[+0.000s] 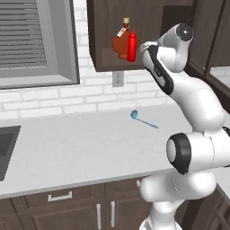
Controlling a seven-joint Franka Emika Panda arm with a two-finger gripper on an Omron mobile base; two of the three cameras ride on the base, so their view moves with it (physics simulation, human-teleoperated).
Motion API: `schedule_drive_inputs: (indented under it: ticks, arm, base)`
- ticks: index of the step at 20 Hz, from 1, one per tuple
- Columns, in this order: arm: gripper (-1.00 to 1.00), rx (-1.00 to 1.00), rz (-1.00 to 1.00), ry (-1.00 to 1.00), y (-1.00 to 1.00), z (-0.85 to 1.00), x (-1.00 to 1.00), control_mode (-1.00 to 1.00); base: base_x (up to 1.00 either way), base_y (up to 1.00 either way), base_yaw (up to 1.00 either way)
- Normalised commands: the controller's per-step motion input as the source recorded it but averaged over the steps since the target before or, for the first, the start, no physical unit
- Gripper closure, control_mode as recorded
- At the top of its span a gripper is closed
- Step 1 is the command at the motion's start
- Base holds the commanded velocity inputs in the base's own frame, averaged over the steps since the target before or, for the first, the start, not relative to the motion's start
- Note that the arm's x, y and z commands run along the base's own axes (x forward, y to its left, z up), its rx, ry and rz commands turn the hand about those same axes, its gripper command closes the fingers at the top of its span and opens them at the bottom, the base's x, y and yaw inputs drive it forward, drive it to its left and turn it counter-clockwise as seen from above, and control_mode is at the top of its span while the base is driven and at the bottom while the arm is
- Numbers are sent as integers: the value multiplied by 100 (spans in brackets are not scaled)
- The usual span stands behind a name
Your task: Put the shaker and condiment bottle from the counter next to their counterparts in the cabinet.
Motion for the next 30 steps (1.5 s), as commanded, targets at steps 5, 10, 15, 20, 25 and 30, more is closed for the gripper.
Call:
schedule_drive_inputs:
  ticks: [5, 10, 15, 20, 25, 30]
  arm:
    - [100, 0, 0, 0, 0, -16, 14, -100]
    - [100, 0, 0, 0, 0, -10, 22, -100]
    - [100, 0, 0, 2, 0, -11, 27, -100]
    - [100, 0, 0, 14, 0, -27, 20, -100]
    - [100, 0, 0, 9, 0, -31, 20, -100]
    - [100, 0, 0, 7, 0, -28, 15, -100]
  base:
    - [0, 0, 0]
    - [0, 0, 0]
    - [0, 0, 0]
    - [0, 0, 0]
    - [0, 0, 0]
    - [0, 0, 0]
